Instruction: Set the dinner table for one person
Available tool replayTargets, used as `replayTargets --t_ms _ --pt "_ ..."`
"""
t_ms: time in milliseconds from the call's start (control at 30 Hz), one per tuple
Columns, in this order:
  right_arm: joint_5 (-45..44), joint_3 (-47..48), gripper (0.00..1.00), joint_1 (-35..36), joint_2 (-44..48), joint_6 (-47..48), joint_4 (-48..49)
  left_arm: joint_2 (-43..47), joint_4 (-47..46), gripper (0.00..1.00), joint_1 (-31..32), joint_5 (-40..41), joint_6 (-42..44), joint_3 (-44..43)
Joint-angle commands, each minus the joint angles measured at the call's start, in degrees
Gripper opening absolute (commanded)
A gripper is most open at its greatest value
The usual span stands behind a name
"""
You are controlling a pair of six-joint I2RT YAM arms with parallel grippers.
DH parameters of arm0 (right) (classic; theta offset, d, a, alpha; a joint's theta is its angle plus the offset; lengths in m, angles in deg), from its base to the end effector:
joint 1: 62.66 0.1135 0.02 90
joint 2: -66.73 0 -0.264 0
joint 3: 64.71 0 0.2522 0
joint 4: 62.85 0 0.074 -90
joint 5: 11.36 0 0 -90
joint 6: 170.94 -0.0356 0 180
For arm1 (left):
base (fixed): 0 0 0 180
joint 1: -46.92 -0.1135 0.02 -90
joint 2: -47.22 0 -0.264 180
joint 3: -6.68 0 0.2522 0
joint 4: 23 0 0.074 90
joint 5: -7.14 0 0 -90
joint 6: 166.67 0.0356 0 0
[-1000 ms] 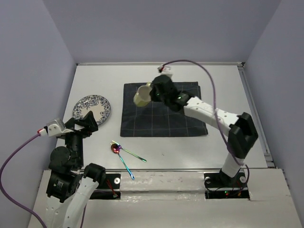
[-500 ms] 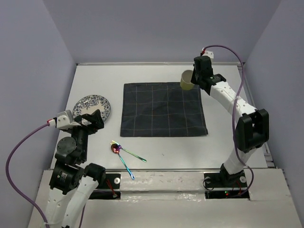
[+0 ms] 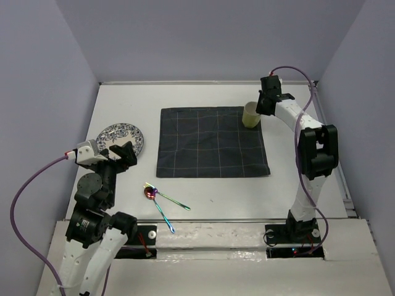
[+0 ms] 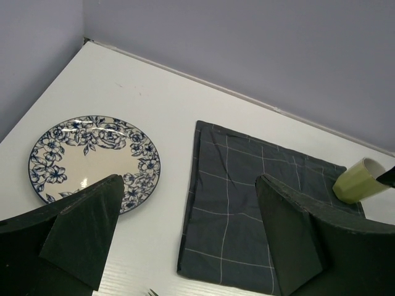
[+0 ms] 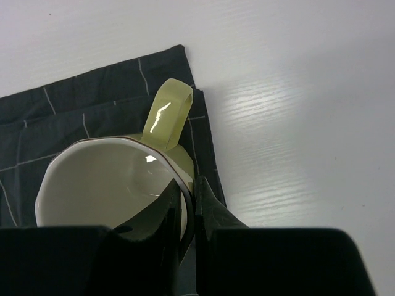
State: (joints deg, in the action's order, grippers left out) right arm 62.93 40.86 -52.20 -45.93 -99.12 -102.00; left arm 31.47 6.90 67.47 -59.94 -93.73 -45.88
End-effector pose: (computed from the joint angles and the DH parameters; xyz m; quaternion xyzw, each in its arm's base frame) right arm 0.4412 0.0716 0.2478 0.1127 0.9137 -0.0316 0.3891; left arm 0.0740 -0.0129 0.3491 -0.1288 0.6542 -0.1117 0.7368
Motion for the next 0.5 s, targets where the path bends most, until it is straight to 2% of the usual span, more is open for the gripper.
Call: replayTargets --t_ms 0,200,233,267,333,400,433,467 --pt "3.05 5.75 0.00 -0.44 1.13 -0.63 4.21 -1.21 -1.64 0.99 0.01 0.37 0.01 -0.22" --pt "2.61 5.58 0.02 -0.44 -0.63 -0.81 4.21 -2.36 -1.29 0.99 -0.43 1.17 0.18 -0.48" --pt "2.35 5.22 0.06 -0.44 -0.72 -0.98 4.21 -2.79 -1.29 0.99 -0.43 1.08 0.10 -0.39" --pt "2.08 5.05 0.16 -0.44 -0.80 -1.07 4.29 -3.23 -1.03 0.99 -0.34 0.99 0.10 -0.48" --pt "2.52 5.39 0.26 -0.97 -0.89 -0.99 4.12 -5.16 -0.67 0.99 -0.34 0.64 -0.25 -0.57" --pt "3.13 5.48 0.34 -0.97 -0.37 -0.99 4.03 -7.27 -0.85 0.99 -0.34 -0.06 -0.78 -0.66" --pt "3.22 5.66 0.41 -0.97 0.33 -0.90 3.94 -8.15 -1.02 0.99 -0.34 -1.28 -1.74 -0.74" --pt "3.66 5.92 0.42 -0.97 0.51 -0.55 3.68 -10.16 -1.02 0.99 -0.34 -1.90 -2.36 -1.00"
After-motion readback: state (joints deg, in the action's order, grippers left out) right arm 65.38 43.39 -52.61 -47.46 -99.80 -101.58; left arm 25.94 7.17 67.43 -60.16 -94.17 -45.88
